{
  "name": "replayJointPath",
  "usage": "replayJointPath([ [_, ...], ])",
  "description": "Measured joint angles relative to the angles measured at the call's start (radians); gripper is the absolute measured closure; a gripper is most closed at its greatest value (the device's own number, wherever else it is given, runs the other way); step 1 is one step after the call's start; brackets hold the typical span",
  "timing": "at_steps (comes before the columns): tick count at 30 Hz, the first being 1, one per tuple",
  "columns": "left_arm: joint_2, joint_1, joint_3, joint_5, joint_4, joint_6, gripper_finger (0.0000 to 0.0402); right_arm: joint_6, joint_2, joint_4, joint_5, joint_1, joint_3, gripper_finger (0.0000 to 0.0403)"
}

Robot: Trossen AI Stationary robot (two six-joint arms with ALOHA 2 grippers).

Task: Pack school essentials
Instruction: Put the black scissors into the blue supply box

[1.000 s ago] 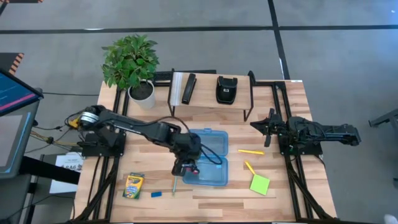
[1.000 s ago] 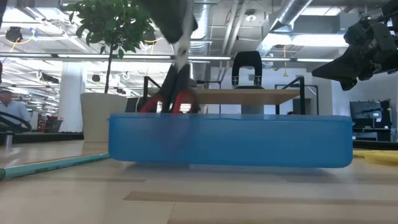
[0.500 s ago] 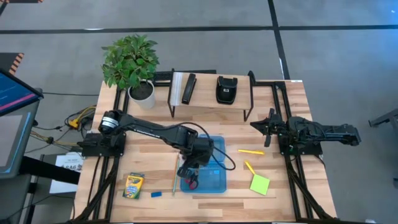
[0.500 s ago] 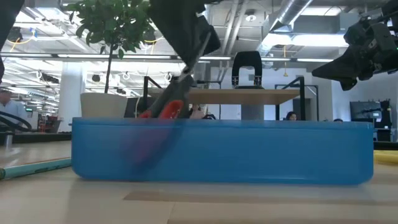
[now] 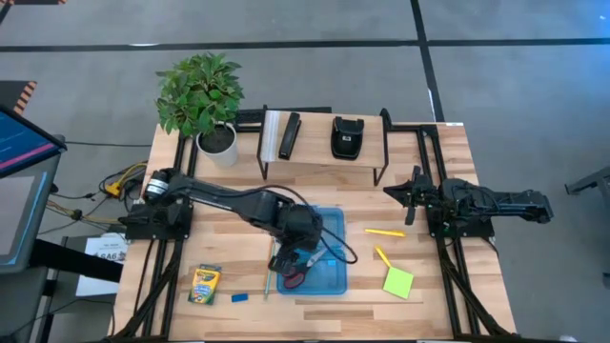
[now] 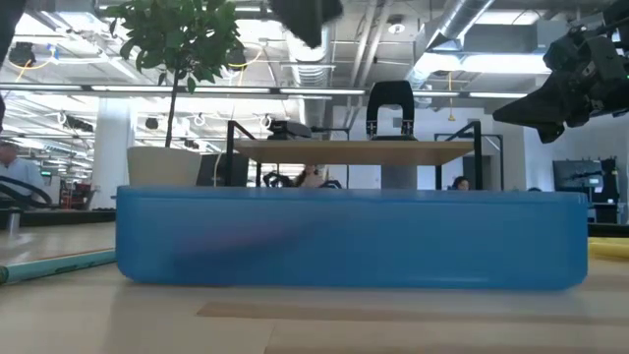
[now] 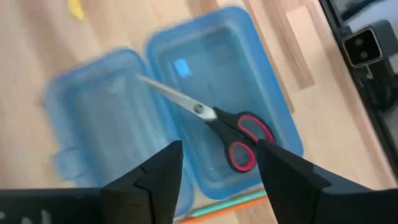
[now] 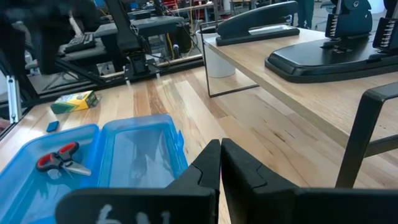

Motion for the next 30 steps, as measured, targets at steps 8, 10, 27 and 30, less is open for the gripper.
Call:
replayJointPath([
  [8, -0.316, -0.132, -0.237, -0.176, 0.2, -0.094, 0.0228, 0.0, 0.0, 0.0, 0.0, 0.0, 0.0, 0.0365],
  [10, -0.42, -0.166, -0.371, -0.188, 0.354, -0.114, 0.0233, 0.0, 0.0, 0.0, 0.0, 0.0, 0.0, 0.0365],
  [27, -0.909, -0.386, -1.254, -0.482, 1.45, -0.19, 0.024, 0.0, 0.0, 0.0, 0.0, 0.0, 0.0, 0.0365],
  [30, -0.909, -0.387, -1.307, -0.49, 1.525, -0.183, 0.024, 0.0, 0.0, 0.0, 0.0, 0.0, 0.0, 0.0365],
])
